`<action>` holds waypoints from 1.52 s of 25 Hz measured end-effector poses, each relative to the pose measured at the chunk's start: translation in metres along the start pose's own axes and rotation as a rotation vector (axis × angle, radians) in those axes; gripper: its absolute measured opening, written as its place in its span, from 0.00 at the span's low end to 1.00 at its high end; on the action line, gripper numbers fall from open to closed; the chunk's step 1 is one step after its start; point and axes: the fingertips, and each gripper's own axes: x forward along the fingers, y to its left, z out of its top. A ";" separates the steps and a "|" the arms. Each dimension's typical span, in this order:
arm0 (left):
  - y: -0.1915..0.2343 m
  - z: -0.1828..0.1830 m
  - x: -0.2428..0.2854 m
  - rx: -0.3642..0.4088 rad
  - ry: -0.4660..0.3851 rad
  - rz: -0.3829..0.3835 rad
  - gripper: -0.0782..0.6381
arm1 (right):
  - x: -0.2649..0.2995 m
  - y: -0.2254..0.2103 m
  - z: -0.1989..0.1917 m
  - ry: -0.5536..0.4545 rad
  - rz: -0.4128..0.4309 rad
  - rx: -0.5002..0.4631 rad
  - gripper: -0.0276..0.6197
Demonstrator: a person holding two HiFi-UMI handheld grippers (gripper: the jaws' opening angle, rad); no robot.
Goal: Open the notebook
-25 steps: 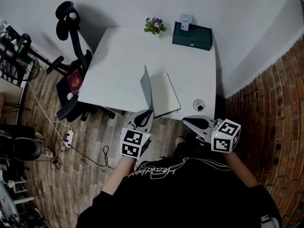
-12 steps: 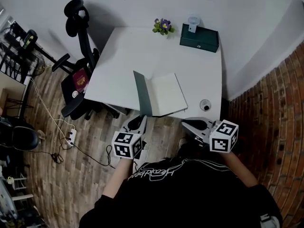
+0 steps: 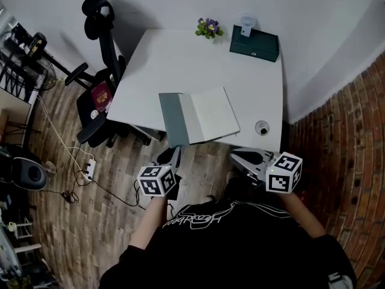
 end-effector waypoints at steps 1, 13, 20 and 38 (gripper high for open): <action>0.003 -0.003 0.000 0.002 0.006 0.011 0.20 | 0.000 0.001 -0.002 0.001 -0.004 0.003 0.05; 0.011 -0.044 0.000 0.071 0.118 -0.006 0.44 | -0.007 0.020 -0.020 -0.016 -0.019 0.013 0.05; 0.014 -0.050 -0.013 0.124 0.135 -0.003 0.46 | -0.009 0.031 -0.027 -0.029 -0.027 0.015 0.05; -0.090 0.006 -0.111 0.299 -0.050 -0.394 0.25 | 0.016 0.096 -0.029 -0.079 0.068 -0.097 0.05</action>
